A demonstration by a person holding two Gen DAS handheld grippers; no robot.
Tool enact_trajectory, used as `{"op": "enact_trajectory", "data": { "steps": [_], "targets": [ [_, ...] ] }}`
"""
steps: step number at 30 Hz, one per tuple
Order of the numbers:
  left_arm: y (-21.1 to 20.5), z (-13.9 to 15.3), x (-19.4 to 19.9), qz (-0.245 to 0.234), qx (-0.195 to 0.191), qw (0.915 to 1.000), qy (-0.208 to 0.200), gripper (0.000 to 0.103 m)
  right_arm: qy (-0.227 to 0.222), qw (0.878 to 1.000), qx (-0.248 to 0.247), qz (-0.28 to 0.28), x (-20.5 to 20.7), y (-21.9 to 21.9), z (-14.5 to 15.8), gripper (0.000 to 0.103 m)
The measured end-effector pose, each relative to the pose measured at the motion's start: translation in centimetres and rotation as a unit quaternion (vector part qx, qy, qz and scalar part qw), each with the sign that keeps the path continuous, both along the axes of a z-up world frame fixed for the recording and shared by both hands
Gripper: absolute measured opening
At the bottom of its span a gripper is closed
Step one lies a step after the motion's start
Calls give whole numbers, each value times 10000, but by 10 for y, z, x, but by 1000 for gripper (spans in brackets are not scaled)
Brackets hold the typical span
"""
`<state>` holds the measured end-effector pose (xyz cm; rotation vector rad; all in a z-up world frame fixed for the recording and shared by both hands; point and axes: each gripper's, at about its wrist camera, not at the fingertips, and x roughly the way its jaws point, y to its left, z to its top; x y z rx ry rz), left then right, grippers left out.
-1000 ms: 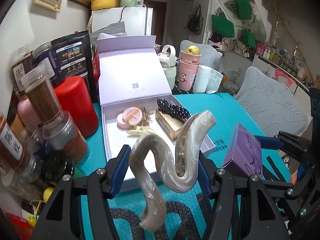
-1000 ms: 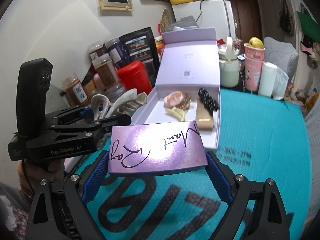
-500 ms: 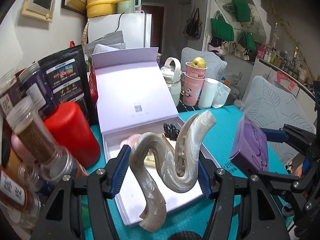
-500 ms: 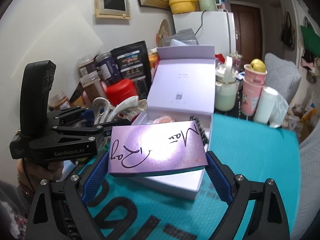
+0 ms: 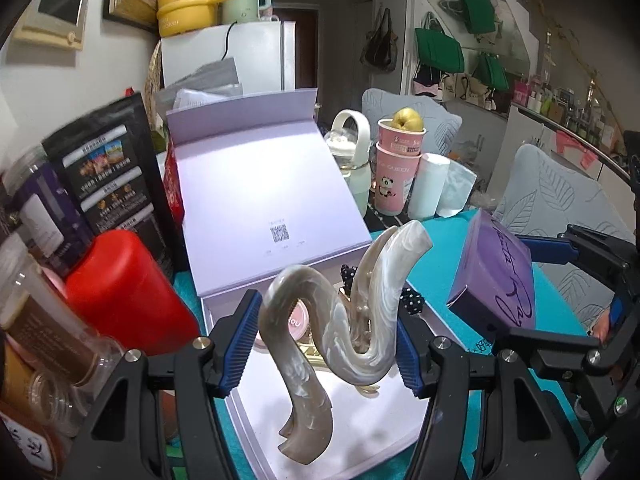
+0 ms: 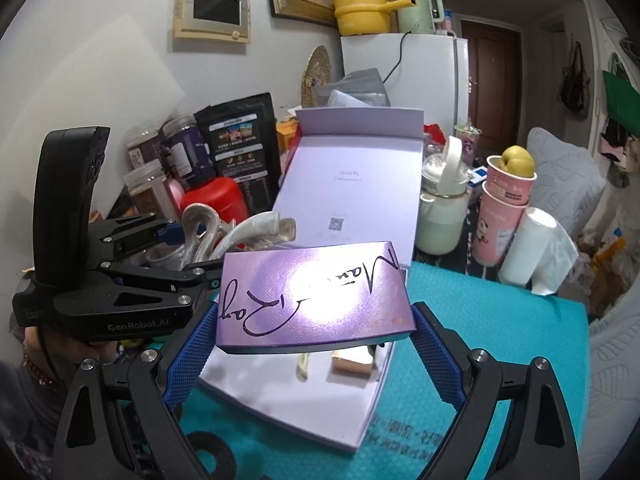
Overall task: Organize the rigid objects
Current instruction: 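Lower the claw clip and purple card into the white box with both grippers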
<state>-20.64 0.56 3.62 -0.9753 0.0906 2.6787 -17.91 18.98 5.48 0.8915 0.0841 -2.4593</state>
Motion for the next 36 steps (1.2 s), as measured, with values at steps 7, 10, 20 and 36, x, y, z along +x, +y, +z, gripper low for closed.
{"op": "enact_trajectory", "data": {
  "steps": [7,10,20,36],
  "targets": [
    [0,-26,-12,-56,-34,9997,-228,61,-242,9997,60,57,-14,-2,-25,94],
    [3,-36,-13,-146,-74,9994,-317,61,-344,9994,69,74,-15,-2,-34,94],
    [6,-65,-9,-348,-327,9970,-608,61,-718,9973,130,78,-10,-6,-69,94],
    [6,-97,-14,-340,-737,9919,-972,61,-959,9946,387,58,-9,-19,-99,94]
  ]
}}
